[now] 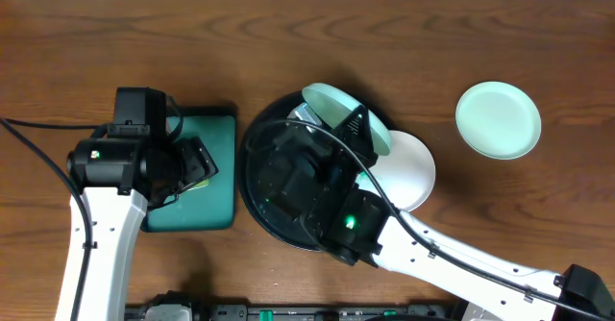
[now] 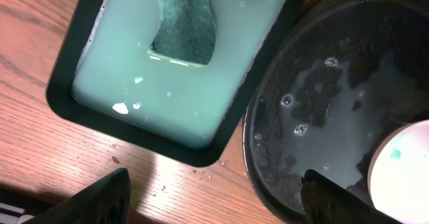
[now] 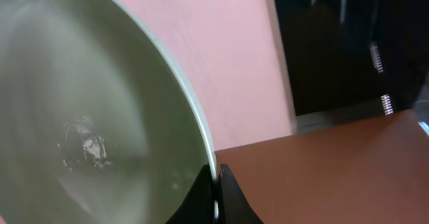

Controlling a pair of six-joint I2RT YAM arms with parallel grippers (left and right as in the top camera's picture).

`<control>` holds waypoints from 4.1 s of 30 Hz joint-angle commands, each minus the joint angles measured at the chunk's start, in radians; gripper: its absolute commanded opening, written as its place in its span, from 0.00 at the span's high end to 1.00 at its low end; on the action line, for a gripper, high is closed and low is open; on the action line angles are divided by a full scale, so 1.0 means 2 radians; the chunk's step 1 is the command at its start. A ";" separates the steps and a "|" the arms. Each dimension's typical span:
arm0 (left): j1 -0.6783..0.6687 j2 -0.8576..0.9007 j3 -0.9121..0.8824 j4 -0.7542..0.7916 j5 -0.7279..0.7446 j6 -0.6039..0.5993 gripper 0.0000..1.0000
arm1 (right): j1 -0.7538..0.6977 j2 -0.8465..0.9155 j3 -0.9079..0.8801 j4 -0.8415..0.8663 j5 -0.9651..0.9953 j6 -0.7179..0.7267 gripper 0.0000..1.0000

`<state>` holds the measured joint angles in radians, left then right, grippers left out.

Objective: Clean dirty plates on tray and stack at the side
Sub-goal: 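Carry the plate right and stack it on the cleaned plate, then release the plate and move the right gripper to the white plate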

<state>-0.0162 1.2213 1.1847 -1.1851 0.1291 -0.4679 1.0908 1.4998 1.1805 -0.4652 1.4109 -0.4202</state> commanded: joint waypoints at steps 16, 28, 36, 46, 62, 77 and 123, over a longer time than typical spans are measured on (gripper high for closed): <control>-0.002 0.000 -0.001 -0.002 0.001 -0.002 0.19 | 0.010 -0.008 0.005 0.016 -0.006 -0.012 0.99; -0.002 0.000 -0.001 -0.003 -0.008 0.003 0.19 | 0.009 -0.005 0.005 -0.039 -0.232 0.129 0.99; -0.002 0.000 -0.001 -0.005 -0.008 0.004 0.19 | -0.166 0.019 0.004 -0.111 -0.538 0.397 0.99; -0.002 0.000 -0.001 -0.005 -0.008 0.004 0.19 | -0.425 0.019 0.004 -0.073 -0.781 0.467 0.99; -0.002 0.007 -0.001 -0.001 -0.008 0.003 0.19 | -0.753 0.064 0.001 -0.107 -0.781 0.463 0.99; -0.002 0.047 -0.001 -0.002 -0.008 0.004 0.19 | -0.826 0.168 0.001 -0.068 -0.784 0.467 0.95; -0.002 0.051 -0.001 0.010 -0.008 0.004 0.19 | -0.546 -0.085 -0.010 -0.312 -0.777 0.397 0.53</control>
<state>-0.0170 1.3193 1.1843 -1.1614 0.1249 -0.4671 -0.0135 1.3037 1.1820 -1.0740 -0.2611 0.3096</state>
